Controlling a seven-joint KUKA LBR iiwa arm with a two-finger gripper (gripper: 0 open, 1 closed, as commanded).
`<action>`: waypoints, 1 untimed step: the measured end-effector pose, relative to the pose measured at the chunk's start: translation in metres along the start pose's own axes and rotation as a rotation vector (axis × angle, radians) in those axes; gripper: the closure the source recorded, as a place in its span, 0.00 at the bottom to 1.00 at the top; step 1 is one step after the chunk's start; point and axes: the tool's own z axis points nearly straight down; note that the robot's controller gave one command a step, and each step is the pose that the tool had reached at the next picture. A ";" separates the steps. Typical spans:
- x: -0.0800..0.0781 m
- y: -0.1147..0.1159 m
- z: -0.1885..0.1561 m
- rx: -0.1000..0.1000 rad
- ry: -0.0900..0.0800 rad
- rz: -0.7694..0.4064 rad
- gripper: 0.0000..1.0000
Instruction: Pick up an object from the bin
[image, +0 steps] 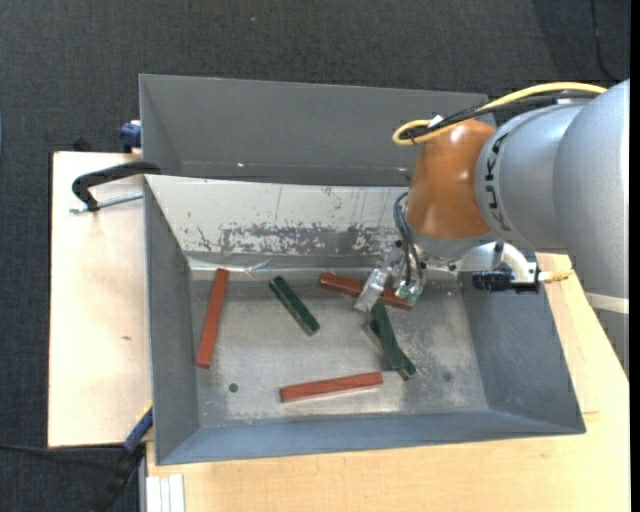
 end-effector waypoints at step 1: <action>0.007 0.006 -0.002 0.003 0.005 -0.016 1.00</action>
Offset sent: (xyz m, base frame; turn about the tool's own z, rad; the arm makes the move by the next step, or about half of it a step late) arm -0.0083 0.0052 -0.0054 -0.0348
